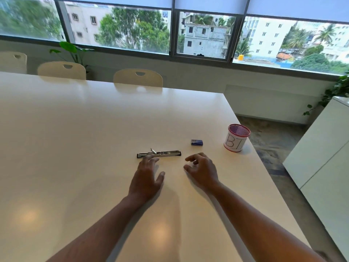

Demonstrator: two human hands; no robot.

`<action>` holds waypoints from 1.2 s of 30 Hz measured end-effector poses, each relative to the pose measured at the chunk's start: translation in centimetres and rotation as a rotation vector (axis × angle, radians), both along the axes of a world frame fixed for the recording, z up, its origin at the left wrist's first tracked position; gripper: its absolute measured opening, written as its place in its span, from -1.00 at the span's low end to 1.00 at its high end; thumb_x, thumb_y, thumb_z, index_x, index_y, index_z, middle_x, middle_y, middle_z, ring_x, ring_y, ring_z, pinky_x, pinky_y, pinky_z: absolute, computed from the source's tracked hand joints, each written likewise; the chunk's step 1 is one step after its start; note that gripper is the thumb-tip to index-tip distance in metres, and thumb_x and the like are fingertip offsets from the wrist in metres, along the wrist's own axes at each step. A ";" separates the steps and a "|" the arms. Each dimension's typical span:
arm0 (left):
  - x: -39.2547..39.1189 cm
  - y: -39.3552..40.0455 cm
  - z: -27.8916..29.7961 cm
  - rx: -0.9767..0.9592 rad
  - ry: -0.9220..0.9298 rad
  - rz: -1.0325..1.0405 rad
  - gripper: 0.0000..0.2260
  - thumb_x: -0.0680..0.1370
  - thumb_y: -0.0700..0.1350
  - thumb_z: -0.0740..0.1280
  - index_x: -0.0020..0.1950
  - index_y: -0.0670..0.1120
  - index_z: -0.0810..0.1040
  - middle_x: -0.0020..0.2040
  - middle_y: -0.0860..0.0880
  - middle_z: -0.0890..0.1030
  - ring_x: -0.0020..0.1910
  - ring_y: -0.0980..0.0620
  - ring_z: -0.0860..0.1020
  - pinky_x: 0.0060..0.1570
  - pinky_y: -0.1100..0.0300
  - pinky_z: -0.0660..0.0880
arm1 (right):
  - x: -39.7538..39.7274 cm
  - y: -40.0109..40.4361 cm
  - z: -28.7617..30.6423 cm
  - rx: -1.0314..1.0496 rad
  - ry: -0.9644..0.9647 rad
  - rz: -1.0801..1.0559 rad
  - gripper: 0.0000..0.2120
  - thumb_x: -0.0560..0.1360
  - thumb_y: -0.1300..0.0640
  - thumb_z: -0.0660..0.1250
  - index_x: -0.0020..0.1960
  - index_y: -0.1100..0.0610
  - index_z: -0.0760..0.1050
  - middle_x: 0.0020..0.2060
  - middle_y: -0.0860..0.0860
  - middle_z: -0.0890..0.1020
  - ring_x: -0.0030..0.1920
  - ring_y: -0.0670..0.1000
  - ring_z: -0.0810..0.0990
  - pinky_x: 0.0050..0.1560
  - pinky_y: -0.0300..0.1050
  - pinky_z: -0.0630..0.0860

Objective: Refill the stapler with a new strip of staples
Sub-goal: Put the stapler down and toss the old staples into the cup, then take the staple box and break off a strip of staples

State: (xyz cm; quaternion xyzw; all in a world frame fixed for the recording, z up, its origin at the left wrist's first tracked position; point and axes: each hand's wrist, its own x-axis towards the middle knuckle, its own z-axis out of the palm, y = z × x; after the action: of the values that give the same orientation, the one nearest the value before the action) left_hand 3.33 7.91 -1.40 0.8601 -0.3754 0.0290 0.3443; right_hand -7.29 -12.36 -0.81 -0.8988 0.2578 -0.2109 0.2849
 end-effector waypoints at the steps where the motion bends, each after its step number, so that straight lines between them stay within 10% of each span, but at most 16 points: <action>1: 0.8 0.4 0.0 -0.003 -0.003 0.031 -0.56 0.52 -0.14 0.46 0.37 -0.20 0.50 0.38 -0.16 0.48 0.41 -0.17 0.44 0.44 0.03 0.34 | 0.6 0.2 0.1 0.004 0.013 0.017 -0.69 0.47 0.02 0.54 0.19 -0.02 0.67 0.16 -0.03 0.63 0.01 -0.05 0.65 0.05 -0.09 0.61; 11: 6.8 0.5 -0.6 -0.032 0.086 0.215 -0.57 0.56 -0.16 0.43 0.42 -0.18 0.50 0.27 -0.19 0.52 0.28 -0.21 0.45 0.33 -0.01 0.39 | 5.6 0.5 0.3 -0.011 0.107 0.052 -0.48 0.58 0.01 0.40 0.52 0.01 0.43 0.42 0.01 0.50 0.36 0.13 0.51 0.36 0.00 0.45; 22: 7.7 0.1 -1.8 -0.089 -0.018 0.220 -0.84 0.55 -0.30 0.42 0.09 -0.10 0.68 0.04 -0.11 0.58 0.09 -0.17 0.49 0.11 0.07 0.46 | 6.2 0.0 -1.1 -0.035 -0.022 0.025 -0.86 0.57 0.11 0.44 0.11 -0.03 0.67 0.07 -0.13 0.61 0.13 0.00 0.56 0.05 -0.15 0.39; 36: -0.2 2.4 -0.5 -0.149 -0.004 0.020 -0.84 0.54 -0.17 0.44 0.02 0.09 0.63 -0.03 0.18 0.56 0.04 0.07 0.46 0.04 0.14 0.46 | -4.2 1.3 -0.1 0.005 -0.197 -0.011 -0.81 0.51 0.31 0.45 0.04 0.06 0.69 -0.02 -0.08 0.60 0.03 -0.01 0.55 0.06 -0.11 0.49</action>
State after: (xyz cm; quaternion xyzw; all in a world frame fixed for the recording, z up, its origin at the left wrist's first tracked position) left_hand 3.11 10.27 -1.87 0.8359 -0.3642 0.0621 0.4060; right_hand -11.51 -11.03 -0.94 -0.8717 0.2339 -0.2990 0.3100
